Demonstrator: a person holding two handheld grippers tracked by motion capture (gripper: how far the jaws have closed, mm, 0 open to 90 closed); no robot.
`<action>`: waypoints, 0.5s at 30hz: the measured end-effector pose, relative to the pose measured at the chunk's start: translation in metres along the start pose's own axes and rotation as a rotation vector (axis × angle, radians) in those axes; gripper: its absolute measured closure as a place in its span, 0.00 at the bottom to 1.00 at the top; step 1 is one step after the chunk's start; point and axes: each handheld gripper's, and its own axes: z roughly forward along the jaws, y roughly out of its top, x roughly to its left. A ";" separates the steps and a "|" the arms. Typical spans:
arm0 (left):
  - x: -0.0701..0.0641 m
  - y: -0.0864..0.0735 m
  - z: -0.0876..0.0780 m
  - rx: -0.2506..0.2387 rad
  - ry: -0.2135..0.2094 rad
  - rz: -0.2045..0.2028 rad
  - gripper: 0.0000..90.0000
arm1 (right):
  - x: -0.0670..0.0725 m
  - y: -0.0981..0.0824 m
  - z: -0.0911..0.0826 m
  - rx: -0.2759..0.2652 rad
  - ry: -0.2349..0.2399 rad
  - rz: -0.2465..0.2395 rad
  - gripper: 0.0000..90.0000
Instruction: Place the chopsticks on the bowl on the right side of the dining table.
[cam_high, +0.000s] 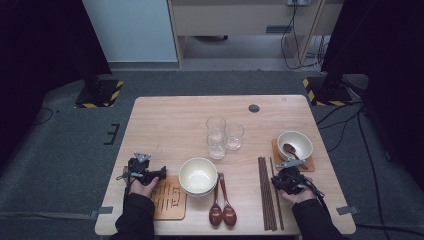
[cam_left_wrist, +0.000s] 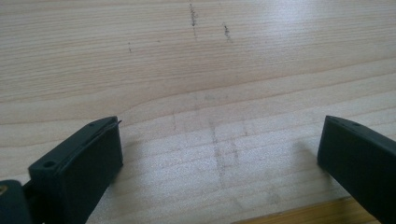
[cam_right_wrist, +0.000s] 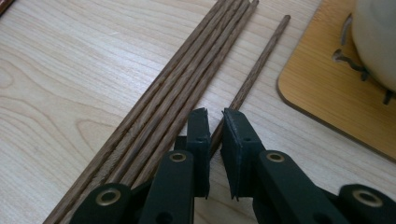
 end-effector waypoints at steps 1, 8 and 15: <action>0.000 0.000 0.000 0.000 0.000 0.000 0.00 | -0.001 0.000 0.000 0.000 -0.004 -0.002 0.91; 0.000 0.000 0.000 0.000 0.000 0.000 0.00 | -0.002 0.000 -0.001 0.004 -0.016 0.004 0.91; 0.000 0.000 0.000 0.000 0.000 0.000 0.00 | -0.005 -0.001 -0.002 0.009 -0.022 0.009 0.94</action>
